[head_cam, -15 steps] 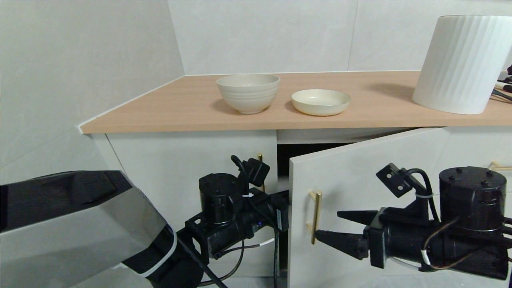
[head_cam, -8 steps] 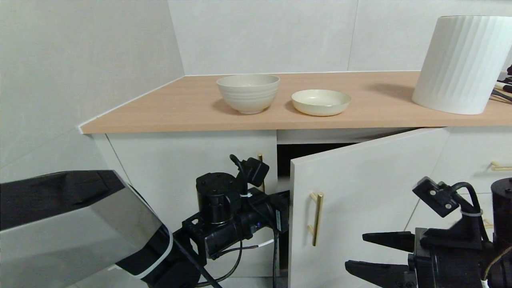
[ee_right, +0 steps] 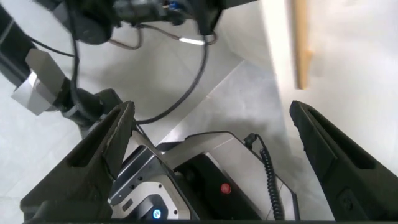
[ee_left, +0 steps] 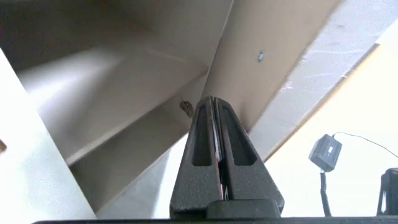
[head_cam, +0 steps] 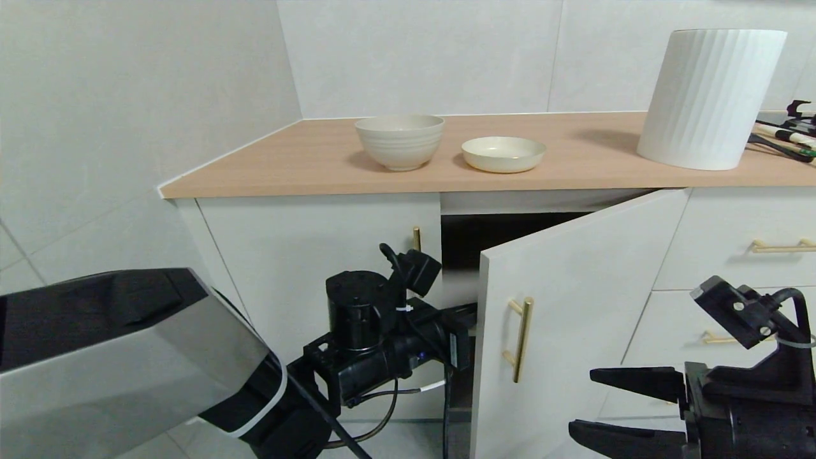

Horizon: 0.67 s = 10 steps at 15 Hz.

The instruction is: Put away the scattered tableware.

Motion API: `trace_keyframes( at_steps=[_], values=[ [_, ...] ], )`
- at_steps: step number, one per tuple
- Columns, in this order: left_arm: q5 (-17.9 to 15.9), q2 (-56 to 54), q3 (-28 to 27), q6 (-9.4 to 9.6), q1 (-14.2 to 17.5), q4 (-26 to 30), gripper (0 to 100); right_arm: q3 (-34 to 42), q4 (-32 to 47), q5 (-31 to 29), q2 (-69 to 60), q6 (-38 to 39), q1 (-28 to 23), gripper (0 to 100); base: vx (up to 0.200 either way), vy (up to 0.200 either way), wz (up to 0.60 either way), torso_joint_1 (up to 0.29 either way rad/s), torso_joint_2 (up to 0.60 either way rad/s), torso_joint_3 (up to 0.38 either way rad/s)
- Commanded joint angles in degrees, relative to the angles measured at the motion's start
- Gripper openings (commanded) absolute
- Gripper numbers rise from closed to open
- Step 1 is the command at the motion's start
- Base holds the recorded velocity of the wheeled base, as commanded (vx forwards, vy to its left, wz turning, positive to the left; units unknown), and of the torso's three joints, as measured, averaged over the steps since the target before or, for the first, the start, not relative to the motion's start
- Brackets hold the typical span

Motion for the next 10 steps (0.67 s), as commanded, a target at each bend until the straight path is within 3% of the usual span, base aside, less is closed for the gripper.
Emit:
trace_keyframes(
  at_steps=[1,3,8,10],
  values=[
    [0.04,0.0,-3.13,-0.04,0.01,2.91,0,0.88,-0.07,0.39,0.39,-0.01,0.29,100,0.0,0.0,0.0,0.0,0.0,0.0],
    [0.12,-0.52,-6.82,0.05,-0.69,6.95,0,1.4,-0.07,3.99,0.83,-0.1,0.29,100,0.0,0.0,0.0,0.0,0.0,0.0],
    [0.04,-2.37,-10.87,0.05,-2.63,13.81,0,1.93,-0.07,4.43,0.65,-0.1,0.29,100,0.0,0.0,0.0,0.0,0.0,0.0],
    [0.12,-2.37,-11.13,0.05,-2.89,14.24,0,2.11,-0.07,4.52,0.48,-0.1,0.38,100,-0.2,0.0,0.0,0.005,0.0,0.002]
  ],
)
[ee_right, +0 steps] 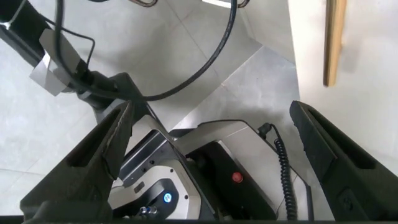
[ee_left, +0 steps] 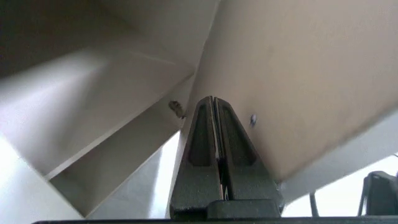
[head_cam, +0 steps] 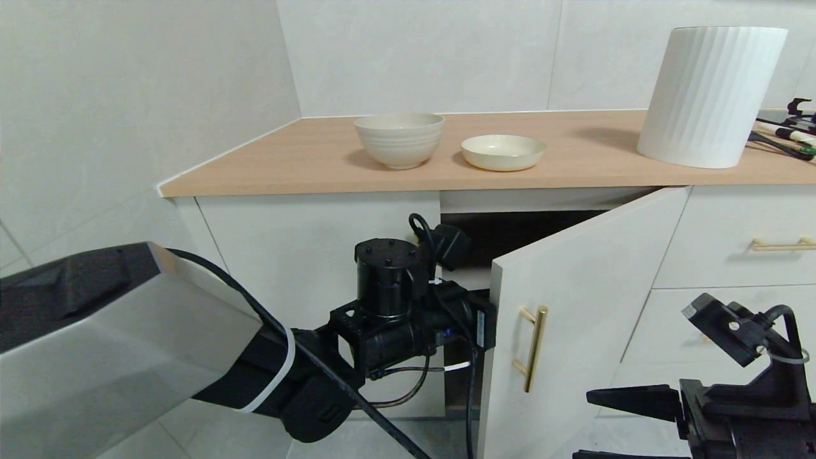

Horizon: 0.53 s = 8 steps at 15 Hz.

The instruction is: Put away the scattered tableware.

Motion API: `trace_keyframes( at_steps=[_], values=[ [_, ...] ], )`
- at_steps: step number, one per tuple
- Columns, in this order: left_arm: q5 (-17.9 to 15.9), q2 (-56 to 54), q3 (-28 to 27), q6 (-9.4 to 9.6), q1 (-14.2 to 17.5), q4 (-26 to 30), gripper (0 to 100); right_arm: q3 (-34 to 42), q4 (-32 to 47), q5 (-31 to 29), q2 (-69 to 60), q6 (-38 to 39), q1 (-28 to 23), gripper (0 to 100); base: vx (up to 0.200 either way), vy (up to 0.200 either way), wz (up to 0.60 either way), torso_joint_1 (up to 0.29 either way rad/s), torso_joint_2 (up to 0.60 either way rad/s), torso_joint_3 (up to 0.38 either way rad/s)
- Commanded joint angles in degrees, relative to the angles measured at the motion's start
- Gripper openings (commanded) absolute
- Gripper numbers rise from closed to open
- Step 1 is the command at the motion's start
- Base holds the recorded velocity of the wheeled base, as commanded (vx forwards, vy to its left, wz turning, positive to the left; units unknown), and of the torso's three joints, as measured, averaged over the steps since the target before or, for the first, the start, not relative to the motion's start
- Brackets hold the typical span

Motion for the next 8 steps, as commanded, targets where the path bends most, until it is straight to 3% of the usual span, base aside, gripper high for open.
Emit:
trace_keyframes(
  at_steps=[1,2,8],
  values=[
    [-0.01,-0.38,-0.66,-0.06,-0.25,0.09,0,0.2,0.06,0.15,0.21,-0.01,0.25,100,-0.2,0.0,0.0,0.012,0.0,0.002],
    [-0.01,-0.21,-0.92,0.03,-0.25,0.09,0,0.2,-0.03,0.06,0.21,-0.01,0.95,100,-0.2,0.0,0.0,0.007,0.01,0.002],
    [0.69,2.87,-2.95,0.38,-0.42,0.0,0,0.2,-0.03,0.06,0.12,-0.1,1.22,100,0.0,0.0,0.0,0.0,0.0,0.0]
  ],
)
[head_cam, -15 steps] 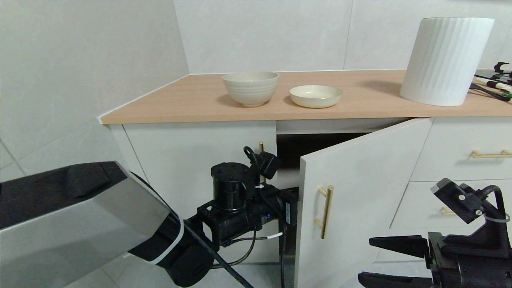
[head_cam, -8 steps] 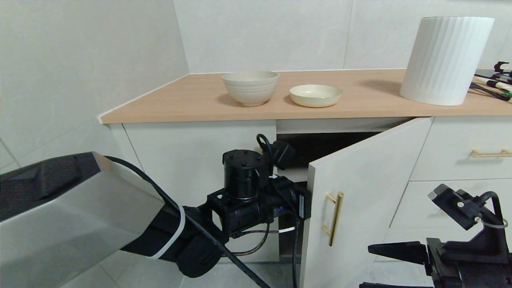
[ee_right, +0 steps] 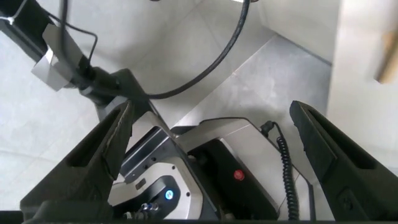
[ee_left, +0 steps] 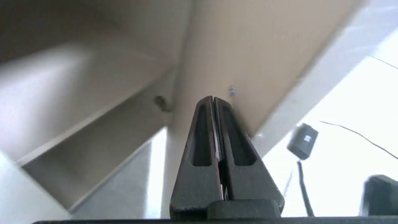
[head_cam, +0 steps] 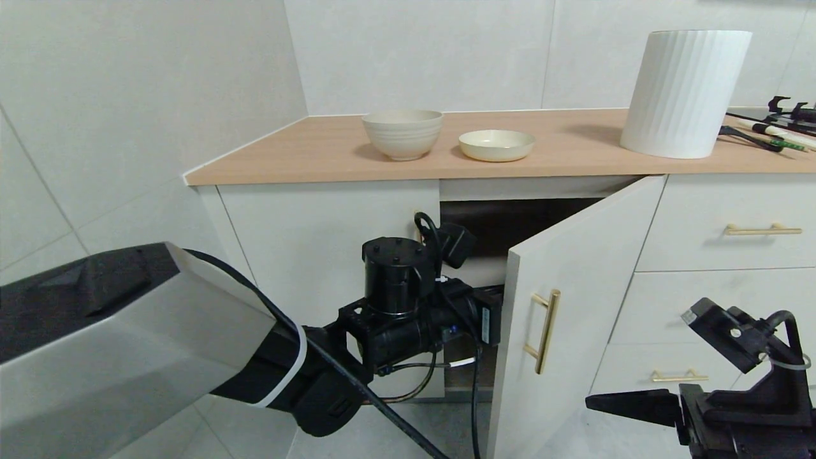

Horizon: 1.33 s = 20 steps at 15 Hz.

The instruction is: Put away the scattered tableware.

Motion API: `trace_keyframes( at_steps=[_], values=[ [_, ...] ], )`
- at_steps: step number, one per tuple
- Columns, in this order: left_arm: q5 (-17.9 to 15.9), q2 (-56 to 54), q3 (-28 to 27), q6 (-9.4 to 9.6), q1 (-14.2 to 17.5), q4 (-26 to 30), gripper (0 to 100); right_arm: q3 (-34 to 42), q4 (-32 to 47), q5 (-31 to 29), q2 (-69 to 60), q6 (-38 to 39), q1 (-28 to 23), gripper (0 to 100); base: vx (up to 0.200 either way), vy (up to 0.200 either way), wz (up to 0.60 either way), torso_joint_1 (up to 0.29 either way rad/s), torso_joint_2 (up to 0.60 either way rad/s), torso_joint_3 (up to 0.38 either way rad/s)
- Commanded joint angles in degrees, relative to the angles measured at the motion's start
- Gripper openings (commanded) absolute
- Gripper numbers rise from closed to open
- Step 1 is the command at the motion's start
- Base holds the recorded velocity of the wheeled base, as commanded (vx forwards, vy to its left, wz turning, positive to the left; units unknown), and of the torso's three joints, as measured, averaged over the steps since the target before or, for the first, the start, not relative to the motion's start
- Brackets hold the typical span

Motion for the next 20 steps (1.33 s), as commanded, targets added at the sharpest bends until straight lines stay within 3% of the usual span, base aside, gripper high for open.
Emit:
trace_keyframes(
  at_steps=[1,5,6,7,8,9,10,14,15,17,18,19,20],
  values=[
    [1.41,2.0,-1.88,0.09,-0.29,0.04,0,-0.02,-0.03,0.01,0.21,-0.08,0.06,100,0.0,0.0,0.0,0.0,0.0,0.0],
    [3.7,1.48,-2.23,0.0,-4.07,-0.22,0,0.33,-0.12,0.1,-0.85,-0.17,0.94,100,0.0,0.0,0.0,0.0,0.0,0.0],
    [2.56,-0.72,-0.91,-1.31,-6.27,-0.13,0,0.5,-0.12,0.54,-1.99,-0.17,1.38,100,0.0,0.0,0.0,0.0,0.0,0.0],
    [-3.42,-5.2,1.63,-7.2,-8.99,0.31,0,1.12,-0.03,2.73,-4.19,-0.17,1.91,100,0.0,0.0,0.0,0.0,0.0,0.0],
    [-11.59,-9.51,4.27,-13.27,-10.14,0.31,0,1.91,-0.03,5.99,-6.21,-0.34,2.08,100,0.0,0.0,0.0,0.0,0.0,0.0],
    [-16.95,-11.8,5.85,-15.99,-10.14,0.04,0,2.61,-0.03,8.71,-7.53,-0.34,2.08,100,0.0,0.0,0.0,0.0,0.0,0.0],
    [-20.47,-13.38,6.91,-16.87,-8.82,0.04,0,3.23,-0.03,13.19,-9.55,-0.43,2.17,100,0.0,0.0,0.0,0.0,0.0,0.0],
    [-18.27,-12.41,9.02,-11.69,-3.28,0.22,0,4.11,0.32,13.46,-9.37,-2.36,5.51,100,0.0,0.0,0.0,0.0,0.0,0.0],
    [-17.22,-12.68,9.98,-9.23,-1.96,0.39,0,3.93,0.41,13.37,-8.93,-2.36,5.51,100,0.0,0.0,0.0,0.0,0.0,0.0],
    [-11.33,-13.64,11.04,-3.42,-0.03,1.19,0,4.02,0.32,13.28,-7.88,-2.45,5.6,100,0.0,0.0,0.0,0.0,0.0,0.0],
    [-8.08,-14.7,11.74,-1.58,0.23,1.8,0,4.02,0.41,13.28,-7.53,-2.89,5.95,100,0.0,0.0,0.0,0.0,0.0,0.0],
    [-5.7,-16.81,13.06,-0.61,0.41,2.33,0,3.93,0.41,13.11,-6.47,-3.59,6.48,100,0.0,0.0,0.0,0.0,0.0,0.0],
    [-5.53,-19.53,14.73,-0.52,1.29,3.21,0,3.05,0.41,11.17,-4.54,-3.59,6.48,100,0.0,0.0,0.0,0.0,0.0,0.0]
  ],
)
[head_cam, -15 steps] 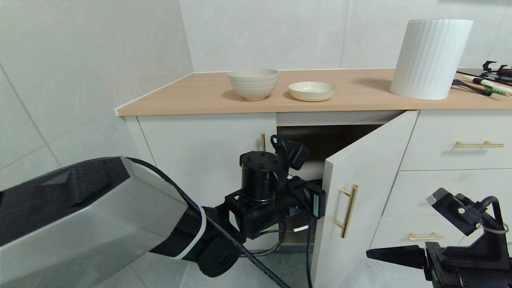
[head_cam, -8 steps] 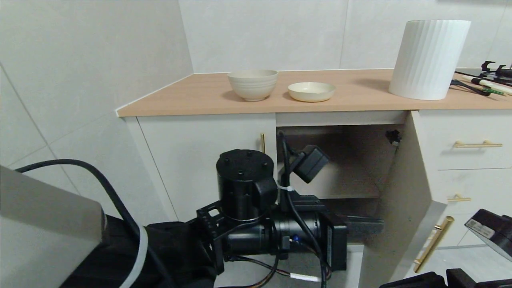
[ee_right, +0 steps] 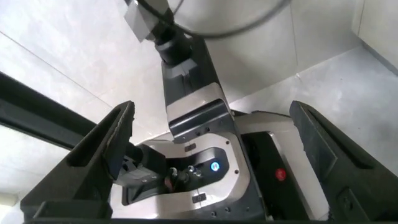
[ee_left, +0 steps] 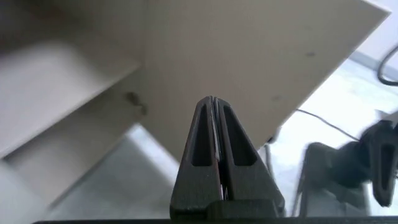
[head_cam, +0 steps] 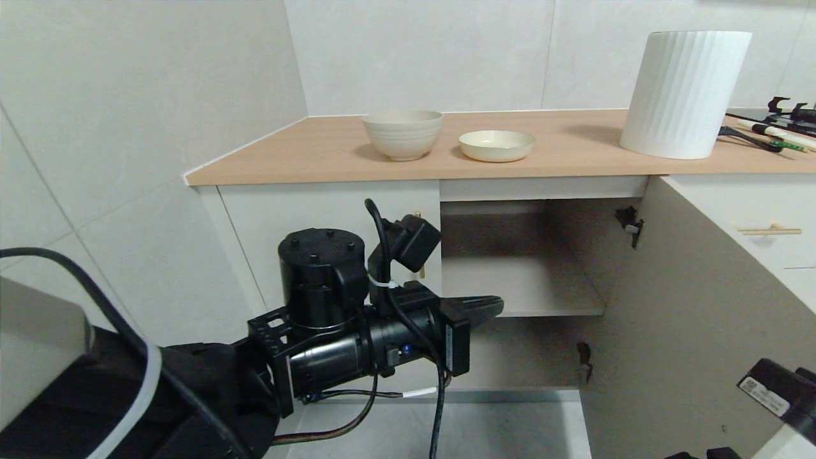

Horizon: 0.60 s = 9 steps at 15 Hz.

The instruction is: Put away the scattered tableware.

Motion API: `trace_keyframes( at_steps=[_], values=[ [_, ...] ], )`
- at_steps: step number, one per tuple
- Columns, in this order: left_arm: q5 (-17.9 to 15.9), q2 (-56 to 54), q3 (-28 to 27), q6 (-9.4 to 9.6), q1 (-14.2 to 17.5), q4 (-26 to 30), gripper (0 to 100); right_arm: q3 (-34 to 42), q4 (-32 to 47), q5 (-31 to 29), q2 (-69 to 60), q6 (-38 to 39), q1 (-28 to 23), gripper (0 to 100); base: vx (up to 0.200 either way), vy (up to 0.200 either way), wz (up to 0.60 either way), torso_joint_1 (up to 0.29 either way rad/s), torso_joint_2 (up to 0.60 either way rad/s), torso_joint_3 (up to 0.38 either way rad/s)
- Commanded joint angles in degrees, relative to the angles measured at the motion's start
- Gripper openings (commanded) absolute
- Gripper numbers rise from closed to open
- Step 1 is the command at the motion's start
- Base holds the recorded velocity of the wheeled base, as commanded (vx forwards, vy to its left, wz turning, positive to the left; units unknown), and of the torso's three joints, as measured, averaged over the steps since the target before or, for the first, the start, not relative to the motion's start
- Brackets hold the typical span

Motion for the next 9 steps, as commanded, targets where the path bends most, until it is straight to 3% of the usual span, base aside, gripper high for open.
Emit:
trace_keyframes(
  at_steps=[1,2,3,4,5,6,8,9],
  values=[
    [0.52,-6.45,3.41,0.56,2.24,2.63,0,-2.26,-0.03,-6.41,5.21,0.03,0.05,100,0.0,0.0,0.0,0.0,0.0,0.0],
    [0.61,-11.11,4.99,1.0,3.82,7.47,0,-4.46,-0.21,-19.42,9.78,0.12,0.05,100,0.0,0.0,0.0,0.0,0.0,0.0],
    [0.69,-13.48,5.43,1.0,5.23,10.11,0,-5.16,-0.56,-24.6,11.01,0.38,0.4,100,0.0,0.0,0.0,0.0,0.0,0.0],
    [0.87,-18.14,5.52,1.26,9.01,15.91,0,-7.71,-0.03,-26.71,11.62,1.0,0.66,100,0.0,0.0,0.0,0.0,0.0,0.0],
    [0.96,-19.55,5.52,1.52,10.32,17.31,0,-8.24,-0.03,-26.98,11.71,1.26,0.49,100,0.0,0.0,0.0,0.0,0.0,0.0],
    [0.87,-23.5,5.61,2.05,14.02,21.27,0,-10.7,0.41,-27.86,13.29,1.26,-2.94,100,0.0,0.0,0.0,0.0,0.0,0.0],
    [0.96,-27.2,6.93,2.14,16.04,25.4,0,-14.39,3.57,-28.29,14.87,1.26,-8.83,100,0.0,0.0,0.0,0.0,0.0,0.0],
    [0.96,-28.51,7.54,2.05,16.56,26.63,100,-16.94,5.42,-28.29,15.67,1.17,-10.68,100,0.0,0.0,0.0,0.0,0.0,0.0]
  ],
)
